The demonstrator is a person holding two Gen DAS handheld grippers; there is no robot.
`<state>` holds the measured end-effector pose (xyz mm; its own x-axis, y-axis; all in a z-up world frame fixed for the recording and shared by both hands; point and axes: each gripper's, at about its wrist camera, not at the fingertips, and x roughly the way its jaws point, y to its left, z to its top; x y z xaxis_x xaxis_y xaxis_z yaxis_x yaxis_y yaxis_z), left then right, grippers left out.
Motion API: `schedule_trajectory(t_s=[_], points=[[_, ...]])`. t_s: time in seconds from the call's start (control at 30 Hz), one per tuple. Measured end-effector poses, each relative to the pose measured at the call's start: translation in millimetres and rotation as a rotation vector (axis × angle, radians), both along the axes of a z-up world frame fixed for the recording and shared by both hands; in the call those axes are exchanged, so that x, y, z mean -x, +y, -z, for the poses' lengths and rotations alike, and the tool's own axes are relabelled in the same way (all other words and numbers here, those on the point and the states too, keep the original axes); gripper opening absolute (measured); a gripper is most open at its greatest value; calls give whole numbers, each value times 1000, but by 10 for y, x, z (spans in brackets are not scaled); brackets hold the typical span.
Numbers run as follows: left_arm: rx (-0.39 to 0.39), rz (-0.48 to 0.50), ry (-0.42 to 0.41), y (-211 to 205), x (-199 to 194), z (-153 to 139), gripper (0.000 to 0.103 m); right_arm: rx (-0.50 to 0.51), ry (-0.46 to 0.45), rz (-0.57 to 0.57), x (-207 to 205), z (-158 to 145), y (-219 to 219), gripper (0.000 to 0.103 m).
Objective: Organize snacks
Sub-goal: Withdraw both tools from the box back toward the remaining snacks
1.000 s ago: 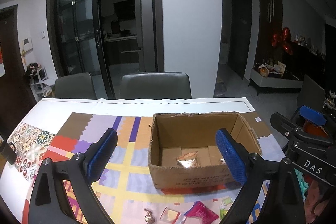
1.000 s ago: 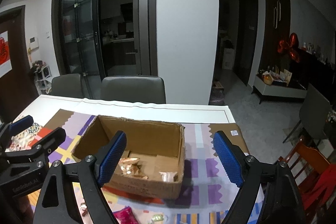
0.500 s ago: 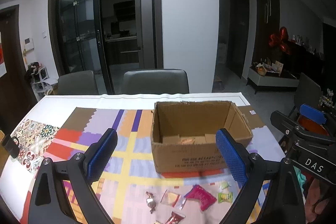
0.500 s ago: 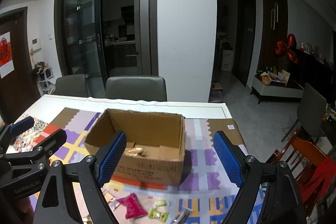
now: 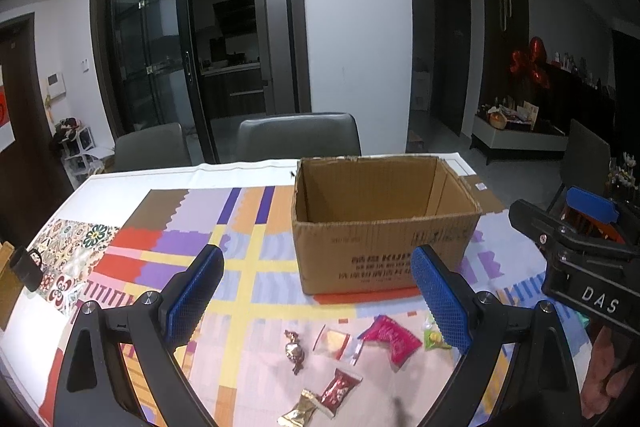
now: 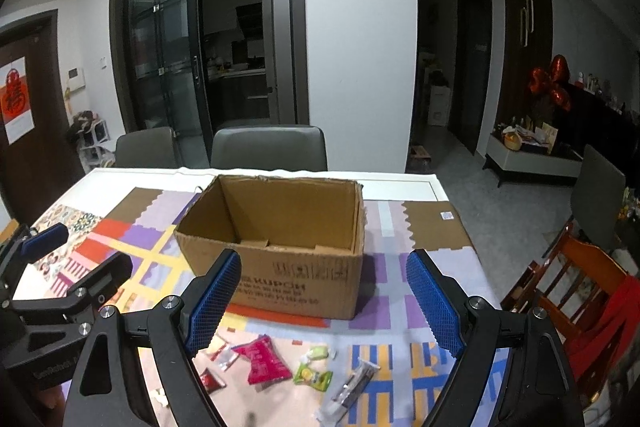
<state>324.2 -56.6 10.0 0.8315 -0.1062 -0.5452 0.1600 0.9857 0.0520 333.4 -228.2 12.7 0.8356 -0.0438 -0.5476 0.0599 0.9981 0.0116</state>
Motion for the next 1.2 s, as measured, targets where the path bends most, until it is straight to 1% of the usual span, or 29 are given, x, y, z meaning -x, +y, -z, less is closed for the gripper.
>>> schedule_trajectory(t_s=[0.3,0.5,0.67,0.83,0.97,1.2], points=[[-22,10,11,18,142,233,96,-2,21,-10,114,179,47,85],[-27,0,21,29,194,418,96,2,50,-7,144,352,45,85],[-31,20,33,-13,255,576,95,5,75,3,190,494,23,85],[-24,29,17,-34,337,719,95,-15,108,33,228,652,-35,85],[-17,30,30,-32,348,842,95,-40,124,70,279,761,-97,85],[-12,52,54,-33,339,1055,95,-44,144,148,383,959,-161,85]])
